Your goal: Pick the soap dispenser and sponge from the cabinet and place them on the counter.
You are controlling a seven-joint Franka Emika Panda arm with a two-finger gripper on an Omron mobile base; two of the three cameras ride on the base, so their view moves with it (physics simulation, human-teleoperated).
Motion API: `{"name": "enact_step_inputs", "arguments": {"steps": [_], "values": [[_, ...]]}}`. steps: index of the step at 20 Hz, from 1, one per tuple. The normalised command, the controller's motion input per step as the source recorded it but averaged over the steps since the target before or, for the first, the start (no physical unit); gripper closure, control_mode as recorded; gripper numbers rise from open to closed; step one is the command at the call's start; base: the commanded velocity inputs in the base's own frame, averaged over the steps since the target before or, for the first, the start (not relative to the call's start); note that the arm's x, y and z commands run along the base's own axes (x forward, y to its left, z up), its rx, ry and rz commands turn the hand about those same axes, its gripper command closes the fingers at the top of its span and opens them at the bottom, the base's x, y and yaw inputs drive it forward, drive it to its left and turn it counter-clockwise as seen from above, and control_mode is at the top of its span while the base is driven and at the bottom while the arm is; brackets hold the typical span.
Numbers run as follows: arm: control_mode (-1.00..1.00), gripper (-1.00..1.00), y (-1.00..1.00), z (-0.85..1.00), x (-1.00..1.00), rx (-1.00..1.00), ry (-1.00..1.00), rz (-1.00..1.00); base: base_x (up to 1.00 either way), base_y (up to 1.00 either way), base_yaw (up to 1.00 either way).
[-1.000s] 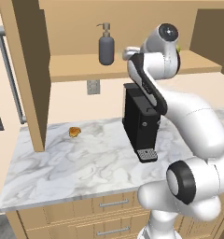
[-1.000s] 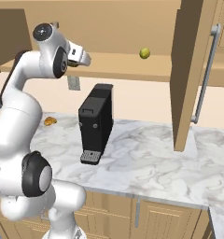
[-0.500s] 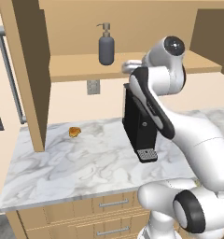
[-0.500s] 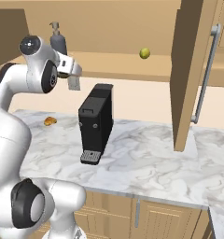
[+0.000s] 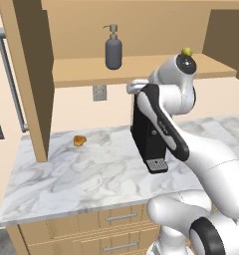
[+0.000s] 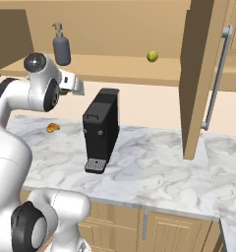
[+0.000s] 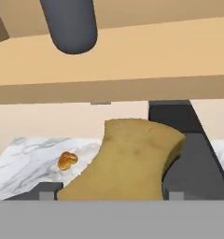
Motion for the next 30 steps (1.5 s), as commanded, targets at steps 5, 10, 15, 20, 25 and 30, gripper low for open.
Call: {"name": "enact_step_inputs", "arguments": {"steps": [5,10,15,20,25,30], "values": [[-1.00,1.00,0.06,-0.39,0.23,0.00,0.11,0.13,0.00,0.00,0.00],[-1.00,1.00,0.17,-0.46,0.21,-0.03,0.13,0.12,0.00,0.00,0.00],[-1.00,1.00,0.51,-0.53,0.05,-0.09,0.08,0.08,0.00,0.00,0.00],[-1.00,1.00,0.79,-0.60,-0.01,-0.23,0.01,0.05,0.00,0.00,0.00],[-1.00,1.00,0.45,-0.44,0.09,-0.19,0.01,0.00,0.00,0.00,0.00],[-1.00,1.00,0.35,-0.50,0.27,-0.13,0.07,0.00,0.00,0.00,0.00]]}}
